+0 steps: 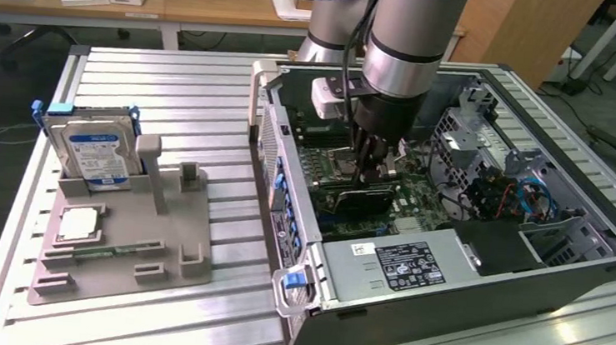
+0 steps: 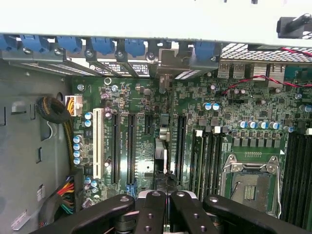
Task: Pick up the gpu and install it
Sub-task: 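Press down on the gpu until it lock into place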
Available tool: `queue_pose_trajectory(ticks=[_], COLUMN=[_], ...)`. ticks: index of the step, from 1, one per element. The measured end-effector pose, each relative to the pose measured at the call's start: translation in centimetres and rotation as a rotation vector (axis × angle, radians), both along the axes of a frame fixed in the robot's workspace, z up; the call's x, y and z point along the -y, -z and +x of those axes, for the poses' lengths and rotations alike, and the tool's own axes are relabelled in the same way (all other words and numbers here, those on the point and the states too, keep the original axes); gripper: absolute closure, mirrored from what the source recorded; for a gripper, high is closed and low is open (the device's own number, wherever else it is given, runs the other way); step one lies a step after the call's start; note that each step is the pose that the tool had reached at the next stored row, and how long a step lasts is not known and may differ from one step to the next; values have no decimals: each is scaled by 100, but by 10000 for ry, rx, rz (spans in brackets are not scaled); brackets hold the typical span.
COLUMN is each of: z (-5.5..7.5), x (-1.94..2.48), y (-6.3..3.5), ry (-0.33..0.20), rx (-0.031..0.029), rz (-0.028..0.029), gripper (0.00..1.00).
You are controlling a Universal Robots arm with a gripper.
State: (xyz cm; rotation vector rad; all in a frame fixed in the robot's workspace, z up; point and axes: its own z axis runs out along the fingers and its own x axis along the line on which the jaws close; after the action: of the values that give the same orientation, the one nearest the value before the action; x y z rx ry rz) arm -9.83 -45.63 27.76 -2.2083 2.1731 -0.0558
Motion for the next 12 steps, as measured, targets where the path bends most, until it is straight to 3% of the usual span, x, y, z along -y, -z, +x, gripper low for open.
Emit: queue_pose_trajectory(ticks=[4,5,7,12], z=[-1,-15,-18,-21], x=[0,0,0,0], y=[1,5,6,6], ry=[0,1,-2,-5], rx=[-15,-76,-414,-1330], rz=[-14,-41,-84,-94], gripper=[90,90,90,90])
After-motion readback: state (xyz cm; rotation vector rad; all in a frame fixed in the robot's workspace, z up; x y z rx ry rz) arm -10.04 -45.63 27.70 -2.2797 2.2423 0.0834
